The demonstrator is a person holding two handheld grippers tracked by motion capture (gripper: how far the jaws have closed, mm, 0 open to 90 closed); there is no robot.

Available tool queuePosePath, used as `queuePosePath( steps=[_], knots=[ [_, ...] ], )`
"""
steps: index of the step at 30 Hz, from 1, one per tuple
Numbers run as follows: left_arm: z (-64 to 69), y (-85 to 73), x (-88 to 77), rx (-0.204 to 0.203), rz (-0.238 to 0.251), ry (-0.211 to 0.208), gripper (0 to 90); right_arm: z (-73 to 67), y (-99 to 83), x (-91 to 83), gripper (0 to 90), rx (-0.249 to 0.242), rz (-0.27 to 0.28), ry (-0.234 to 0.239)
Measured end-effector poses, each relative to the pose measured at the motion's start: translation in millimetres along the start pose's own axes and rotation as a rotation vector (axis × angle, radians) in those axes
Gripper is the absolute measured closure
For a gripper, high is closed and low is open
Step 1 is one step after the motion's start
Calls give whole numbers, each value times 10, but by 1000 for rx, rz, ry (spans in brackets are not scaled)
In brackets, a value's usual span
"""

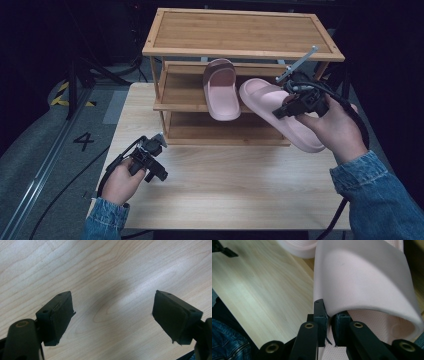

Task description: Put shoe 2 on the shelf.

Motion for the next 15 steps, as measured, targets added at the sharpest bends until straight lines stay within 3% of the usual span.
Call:
queuePosePath(
  steps=[6, 7, 10, 15],
  knots=[
    [80, -68, -60, 38, 22, 16, 174, 173, 101, 186, 820, 24, -30, -35],
    [80, -68, -60, 38, 22, 16, 174, 173, 101, 186, 820, 24, -30, -35],
    [101, -101, -64, 43, 26, 20, 174, 255, 150, 321, 825, 18, -25, -94],
    [75, -160, -43, 31, 17, 24, 175, 271, 171, 382, 833, 20, 1, -103]
  ],
)
Point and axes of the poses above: each handheld gripper's, and its own axes: x roughly forward along the jaws, y roughly out of its top, z roughly to its right, the point moved 4 cm from there along x, roughly forward along the jaws, and after that the axes turned 13 degrees about -y, right-handed, at the moved point
